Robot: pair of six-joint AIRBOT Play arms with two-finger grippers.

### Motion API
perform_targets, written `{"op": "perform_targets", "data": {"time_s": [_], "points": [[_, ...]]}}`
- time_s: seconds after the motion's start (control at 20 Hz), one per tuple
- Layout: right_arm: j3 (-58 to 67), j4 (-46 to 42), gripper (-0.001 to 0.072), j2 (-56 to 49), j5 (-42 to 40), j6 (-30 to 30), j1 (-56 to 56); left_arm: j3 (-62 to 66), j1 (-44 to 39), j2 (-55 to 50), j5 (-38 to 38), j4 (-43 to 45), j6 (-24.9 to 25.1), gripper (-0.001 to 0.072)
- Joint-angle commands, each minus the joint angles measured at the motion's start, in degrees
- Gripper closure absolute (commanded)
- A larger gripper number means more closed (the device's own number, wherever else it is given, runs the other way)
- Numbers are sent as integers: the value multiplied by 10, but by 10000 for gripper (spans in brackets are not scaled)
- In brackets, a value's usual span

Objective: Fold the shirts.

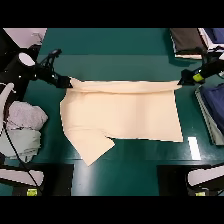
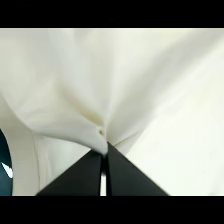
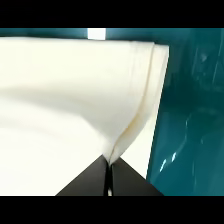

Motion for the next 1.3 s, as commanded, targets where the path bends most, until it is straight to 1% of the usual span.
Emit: {"op": "perform_targets", "data": {"time_s": [0.0, 0.1, 0.15, 0.2, 0.25, 0.3, 0.35, 0.45, 0.55, 0.6, 0.7, 0.85, 1.05, 1.1, 1.25], "points": [[-109, -14, 696, 42, -63, 0, 15, -39, 0, 0, 3, 32, -20, 680], [-145, -10, 696, 52, -78, 1, 21, -39, 0, 0, 7, 33, -27, 679], [-153, -10, 694, 52, -76, 3, 22, -39, 0, 0, 7, 34, -45, 676], [-158, -10, 647, 52, -68, 3, 22, -39, 0, 0, 3, 35, -64, 449], [-158, -10, 456, 52, -56, 3, 22, -38, 1, 0, -5, 38, -73, 160], [-151, -10, 383, 52, -39, 3, 19, -34, 1, 1, -20, 48, -83, 179], [-140, -10, 384, 53, -13, 3, 13, -32, 1, 8, -35, 60, -84, 206], [-121, -10, 383, 66, 54, 0, -3, -33, 1, 42, -62, 88, -91, 206], [-143, -10, 383, 106, 65, -1, -22, -61, 0, 97, -68, 111, -115, 206], [-165, -10, 371, 132, 63, -1, -34, -88, 0, 129, -67, 111, -127, 206], [-211, -10, 248, 178, 51, -1, -56, -165, 0, 198, -71, 111, -152, 206], [-266, -10, 249, 227, 24, -2, -82, -309, 0, 302, -98, 88, -197, 206], [-295, -8, 250, 252, 2, -5, -90, -467, 0, 407, -99, 33, -225, 205], [-295, 0, 250, 251, 3, -11, -90, -490, 0, 419, -100, 26, -232, 205], [-295, 42, 251, 251, -2, -22, -90, -540, 0, 420, -104, 3, -231, 205]]}}
